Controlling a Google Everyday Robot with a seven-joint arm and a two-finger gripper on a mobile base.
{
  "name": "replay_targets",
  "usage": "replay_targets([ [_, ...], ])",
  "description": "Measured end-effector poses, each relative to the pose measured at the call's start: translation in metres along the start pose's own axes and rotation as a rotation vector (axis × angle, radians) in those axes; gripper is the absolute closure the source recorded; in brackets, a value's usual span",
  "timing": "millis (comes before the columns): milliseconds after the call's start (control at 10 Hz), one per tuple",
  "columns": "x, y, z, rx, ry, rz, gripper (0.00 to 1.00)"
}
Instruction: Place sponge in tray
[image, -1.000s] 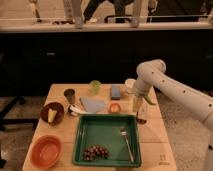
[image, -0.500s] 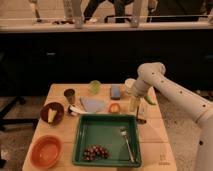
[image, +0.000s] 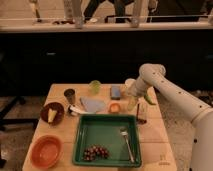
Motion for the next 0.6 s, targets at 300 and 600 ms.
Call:
replay_targets([
  [300,-0.009,-0.004,0.004,-0.006,-0.017,-0.011,0.20],
  [600,-0.019,-0.009,0.011,-0.016,-0.032,-0.022,0.20],
])
